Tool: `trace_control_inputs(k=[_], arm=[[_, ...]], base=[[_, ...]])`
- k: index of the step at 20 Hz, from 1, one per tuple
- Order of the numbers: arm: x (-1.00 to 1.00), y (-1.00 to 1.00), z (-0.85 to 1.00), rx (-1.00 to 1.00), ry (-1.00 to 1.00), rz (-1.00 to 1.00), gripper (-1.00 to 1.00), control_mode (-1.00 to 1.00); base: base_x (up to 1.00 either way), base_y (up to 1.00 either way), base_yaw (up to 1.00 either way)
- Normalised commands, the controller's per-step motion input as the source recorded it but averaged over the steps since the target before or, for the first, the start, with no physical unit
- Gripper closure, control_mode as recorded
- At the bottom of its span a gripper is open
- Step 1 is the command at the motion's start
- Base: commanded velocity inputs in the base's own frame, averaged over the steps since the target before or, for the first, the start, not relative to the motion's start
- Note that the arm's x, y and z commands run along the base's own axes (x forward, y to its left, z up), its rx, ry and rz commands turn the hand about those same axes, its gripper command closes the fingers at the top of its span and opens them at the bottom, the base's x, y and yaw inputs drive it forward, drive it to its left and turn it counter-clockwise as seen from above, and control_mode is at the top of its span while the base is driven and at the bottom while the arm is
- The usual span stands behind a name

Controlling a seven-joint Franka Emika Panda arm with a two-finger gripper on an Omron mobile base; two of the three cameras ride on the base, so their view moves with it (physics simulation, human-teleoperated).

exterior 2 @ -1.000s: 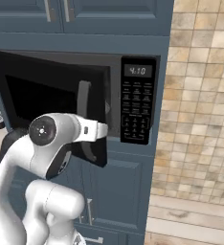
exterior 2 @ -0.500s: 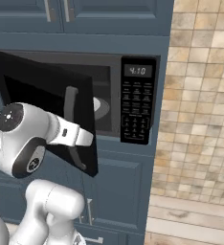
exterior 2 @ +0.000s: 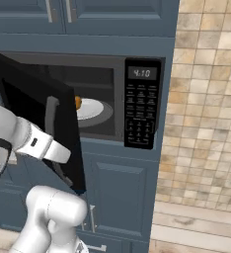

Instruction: Retrieve the reheated potato from the microwave, then place the potato, cheese, and condiment on the cutting board.

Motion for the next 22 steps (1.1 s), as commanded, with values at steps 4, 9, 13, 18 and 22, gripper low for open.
trace_control_inputs(k=[4,9,13,18,22], arm=[[-0.77,0.17,0.0,-0.03,0.0,-0.11,1.0,-1.0],[-0.56,0.16,-0.06,-0.03,0.0,-0.12,-1.0,-1.0],[-0.55,-0.05,-0.11,0.0,0.0,-0.07,-1.0,-1.0],[-0.57,-0.2,-0.03,0.08,0.0,-0.01,-1.0,-1.0],[-0.53,-0.25,0.0,0.18,0.0,0.04,-1.0,-1.0]], base=[[0.0,0.0,0.0],[0.0,0.0,0.0],[0.0,0.0,0.0],[0.0,0.0,0.0],[0.0,0.0,0.0]])
